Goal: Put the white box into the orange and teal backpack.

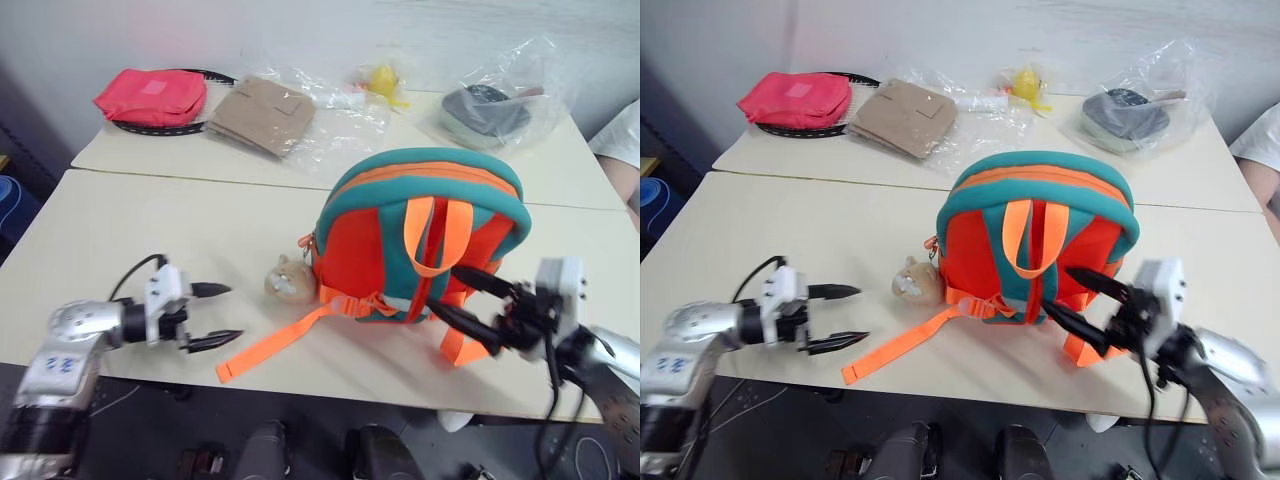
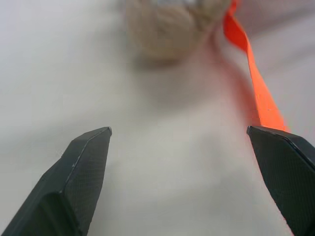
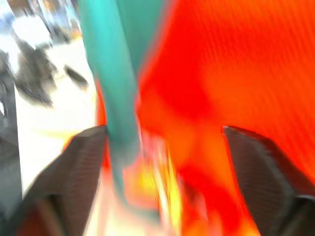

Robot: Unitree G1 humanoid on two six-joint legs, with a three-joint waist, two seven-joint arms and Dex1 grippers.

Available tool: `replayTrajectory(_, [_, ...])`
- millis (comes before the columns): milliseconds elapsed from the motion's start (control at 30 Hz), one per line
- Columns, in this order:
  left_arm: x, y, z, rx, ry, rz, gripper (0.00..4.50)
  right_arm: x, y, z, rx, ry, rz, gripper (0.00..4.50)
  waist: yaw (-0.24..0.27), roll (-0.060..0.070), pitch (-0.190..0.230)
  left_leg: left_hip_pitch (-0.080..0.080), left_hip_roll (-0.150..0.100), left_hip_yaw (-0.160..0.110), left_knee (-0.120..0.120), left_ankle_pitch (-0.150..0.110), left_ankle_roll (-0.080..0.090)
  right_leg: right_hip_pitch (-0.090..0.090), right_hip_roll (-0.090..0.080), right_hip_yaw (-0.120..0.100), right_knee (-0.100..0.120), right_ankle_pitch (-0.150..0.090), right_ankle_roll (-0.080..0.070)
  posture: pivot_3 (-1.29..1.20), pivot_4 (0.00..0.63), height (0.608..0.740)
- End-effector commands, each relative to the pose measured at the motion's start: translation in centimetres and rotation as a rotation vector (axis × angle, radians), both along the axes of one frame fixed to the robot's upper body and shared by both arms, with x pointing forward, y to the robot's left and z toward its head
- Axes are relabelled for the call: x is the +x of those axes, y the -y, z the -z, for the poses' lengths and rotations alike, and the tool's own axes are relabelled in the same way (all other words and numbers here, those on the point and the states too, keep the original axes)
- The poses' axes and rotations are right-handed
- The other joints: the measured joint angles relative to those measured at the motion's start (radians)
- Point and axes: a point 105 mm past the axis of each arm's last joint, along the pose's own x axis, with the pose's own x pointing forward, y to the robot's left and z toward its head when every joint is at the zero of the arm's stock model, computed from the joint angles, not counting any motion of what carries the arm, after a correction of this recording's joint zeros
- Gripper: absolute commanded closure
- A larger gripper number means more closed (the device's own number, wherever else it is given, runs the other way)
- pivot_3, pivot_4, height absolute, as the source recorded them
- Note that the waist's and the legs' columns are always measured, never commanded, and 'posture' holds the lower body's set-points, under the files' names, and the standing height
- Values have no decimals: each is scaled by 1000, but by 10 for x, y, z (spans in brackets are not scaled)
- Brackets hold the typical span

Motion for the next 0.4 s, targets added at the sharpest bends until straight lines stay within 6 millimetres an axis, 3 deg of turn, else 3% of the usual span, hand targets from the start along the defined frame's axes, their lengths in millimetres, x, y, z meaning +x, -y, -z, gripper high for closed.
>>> replayTrajectory(33, [-15, -19, -13, 36, 63, -56, 0, -10, 50, 14, -230, 18, 11, 58, 0, 0, 0, 0, 0, 1, 0, -4, 6, 0, -1, 1, -1, 0, 0, 0, 150, 740])
replayTrajectory(133, [-26, -24, -18, 22, 86, -104, 0, 0, 92, 15, -302, 54, 114, 58, -2, 0, 0, 1, -1, 1, 1, -5, 9, 2, -3, 2, -3, 0, 0, 0, 150, 740])
replayTrajectory(200, [-30, -29, -18, 44, 99, -130, 0, 6, 108, 17, -345, 76, 142, 58, -9, 0, 0, 2, -1, 1, 1, -5, 9, 2, -3, 2, -3, 0, 0, 0, 150, 740])
replayTrajectory(400, [-28, -37, -20, 40, 67, -187, 0, 32, 122, 19, -371, 113, 130, 58, -16, 2, 1, 4, 0, 2, -1, -4, 6, 2, -1, 1, 0, 0, 0, 0, 150, 740])
